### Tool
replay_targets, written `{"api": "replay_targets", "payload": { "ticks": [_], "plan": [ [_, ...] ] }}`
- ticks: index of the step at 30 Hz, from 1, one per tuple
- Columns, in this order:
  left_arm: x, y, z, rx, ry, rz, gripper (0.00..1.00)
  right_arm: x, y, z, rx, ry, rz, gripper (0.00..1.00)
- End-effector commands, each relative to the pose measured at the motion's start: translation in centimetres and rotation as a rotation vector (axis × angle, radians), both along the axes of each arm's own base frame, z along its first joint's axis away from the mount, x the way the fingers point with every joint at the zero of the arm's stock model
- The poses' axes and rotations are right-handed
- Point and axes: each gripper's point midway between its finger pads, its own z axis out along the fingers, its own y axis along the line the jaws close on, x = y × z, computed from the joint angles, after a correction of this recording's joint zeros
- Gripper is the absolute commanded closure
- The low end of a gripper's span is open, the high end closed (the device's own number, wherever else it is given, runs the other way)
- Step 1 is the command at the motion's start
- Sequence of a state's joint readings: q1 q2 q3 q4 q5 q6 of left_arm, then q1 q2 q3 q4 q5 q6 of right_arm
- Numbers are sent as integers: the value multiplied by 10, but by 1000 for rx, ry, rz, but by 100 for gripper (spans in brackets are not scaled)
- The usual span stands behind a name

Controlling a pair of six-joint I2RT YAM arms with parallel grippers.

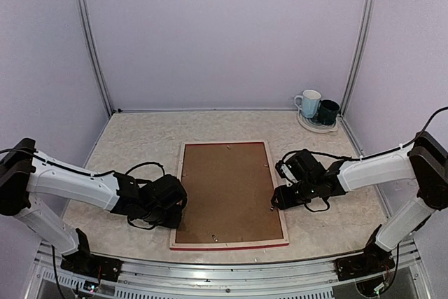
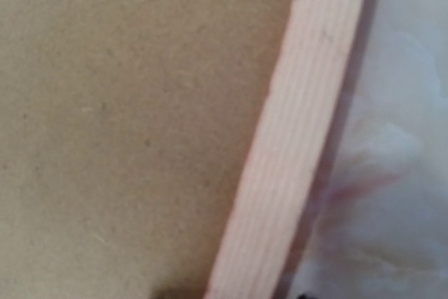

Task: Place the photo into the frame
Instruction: Press the fastener onto the backboard.

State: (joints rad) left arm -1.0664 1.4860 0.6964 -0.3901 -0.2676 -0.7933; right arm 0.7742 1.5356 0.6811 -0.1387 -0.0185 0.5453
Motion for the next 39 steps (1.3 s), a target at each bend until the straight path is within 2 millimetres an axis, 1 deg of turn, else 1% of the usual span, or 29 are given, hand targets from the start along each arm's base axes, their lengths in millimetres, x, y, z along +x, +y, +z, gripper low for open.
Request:
{"api": "replay_targets", "payload": {
  "ticks": [1,8,12,16,18,24,34,39],
  "plan": [
    [-8,14,-17,93,30,-5,88,-3,-2,-8,-22,11,1,57],
    [1,13,-6,71,-19,45,88,-1,1,-4,-17,4,6,57],
    [8,14,-2,68,-51,91,92,0,2,-3,-15,2,8,57],
    [12,18,-5,77,-71,133,98,-1,2,-3,-14,3,9,57],
    [13,19,-6,75,-77,147,100,-1,1,-2,-13,2,9,57],
    [15,22,-8,63,-90,187,100,-2,1,-3,-12,4,11,58],
    [12,25,-25,42,-81,258,100,-5,2,-3,-3,10,23,61],
    [11,29,-28,51,-82,272,100,-6,0,-5,-8,10,22,61]
  ]
}}
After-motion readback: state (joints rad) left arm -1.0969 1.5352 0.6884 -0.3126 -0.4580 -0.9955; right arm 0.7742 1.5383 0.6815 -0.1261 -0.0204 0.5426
